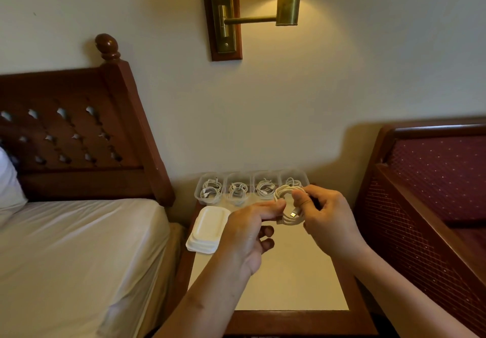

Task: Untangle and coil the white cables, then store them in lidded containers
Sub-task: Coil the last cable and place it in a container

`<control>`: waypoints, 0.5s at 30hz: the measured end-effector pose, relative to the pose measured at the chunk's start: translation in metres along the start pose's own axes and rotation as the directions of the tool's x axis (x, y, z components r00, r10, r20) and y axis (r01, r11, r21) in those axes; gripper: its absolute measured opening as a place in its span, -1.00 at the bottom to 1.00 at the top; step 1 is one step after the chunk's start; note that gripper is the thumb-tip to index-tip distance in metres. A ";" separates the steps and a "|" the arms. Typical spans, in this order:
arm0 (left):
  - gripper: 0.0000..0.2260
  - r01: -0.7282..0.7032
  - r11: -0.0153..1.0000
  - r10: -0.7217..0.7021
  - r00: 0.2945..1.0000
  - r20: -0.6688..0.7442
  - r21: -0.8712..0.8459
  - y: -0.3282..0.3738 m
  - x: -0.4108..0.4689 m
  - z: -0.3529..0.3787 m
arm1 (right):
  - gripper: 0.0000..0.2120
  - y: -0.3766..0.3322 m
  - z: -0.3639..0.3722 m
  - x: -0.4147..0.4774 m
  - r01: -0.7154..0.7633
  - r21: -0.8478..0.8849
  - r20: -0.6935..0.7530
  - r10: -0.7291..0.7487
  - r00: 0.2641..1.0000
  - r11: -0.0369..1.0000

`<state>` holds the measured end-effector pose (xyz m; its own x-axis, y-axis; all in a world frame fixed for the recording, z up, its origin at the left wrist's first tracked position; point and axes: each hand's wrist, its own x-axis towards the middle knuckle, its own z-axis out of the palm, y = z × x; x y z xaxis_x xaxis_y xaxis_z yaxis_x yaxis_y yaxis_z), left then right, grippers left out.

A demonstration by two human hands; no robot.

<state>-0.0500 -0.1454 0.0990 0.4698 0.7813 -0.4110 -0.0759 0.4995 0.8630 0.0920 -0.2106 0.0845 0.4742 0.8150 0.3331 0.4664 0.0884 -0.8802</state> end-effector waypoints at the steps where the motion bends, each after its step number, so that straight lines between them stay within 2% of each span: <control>1: -0.90 -0.034 0.999 0.034 0.999 -0.015 -0.028 -0.002 -0.002 0.002 | -0.68 0.000 -0.001 0.001 -0.024 0.032 0.013 0.024 1.000 0.999; 3: -0.90 -0.148 0.988 0.145 0.986 -0.081 -0.035 -0.007 -0.004 0.008 | -0.66 0.000 -0.004 0.003 -0.053 0.107 0.034 0.050 0.998 0.993; 6: -0.93 -0.362 0.932 0.360 0.916 -0.179 0.024 -0.016 -0.006 0.020 | -0.69 0.000 -0.006 0.001 -0.099 0.234 0.083 0.082 0.993 0.967; 8: -0.93 -0.516 0.848 0.530 0.824 -0.201 0.118 -0.023 -0.006 0.023 | -0.69 0.000 -0.006 0.001 -0.123 0.286 0.112 0.094 0.989 0.950; 11: -0.92 -0.698 0.641 0.760 0.633 -0.144 0.319 -0.036 0.001 0.019 | -0.65 -0.002 -0.007 0.001 -0.140 0.339 0.108 0.109 0.988 0.930; 13: -0.87 -0.741 0.525 0.834 0.546 -0.079 0.418 -0.042 0.006 0.015 | -0.65 -0.004 -0.009 0.001 -0.165 0.399 0.114 0.130 0.985 0.902; 15: -0.86 -0.757 0.457 0.865 0.500 -0.036 0.466 -0.041 0.006 0.013 | -0.65 -0.004 -0.010 0.000 -0.197 0.449 0.149 0.145 0.978 0.872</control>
<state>-0.0327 -0.1654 0.0650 0.1371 0.8364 0.5306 0.0195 -0.5379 0.8428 0.0977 -0.2171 0.0919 0.4205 0.8952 0.1478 -0.0224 0.1731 -0.9846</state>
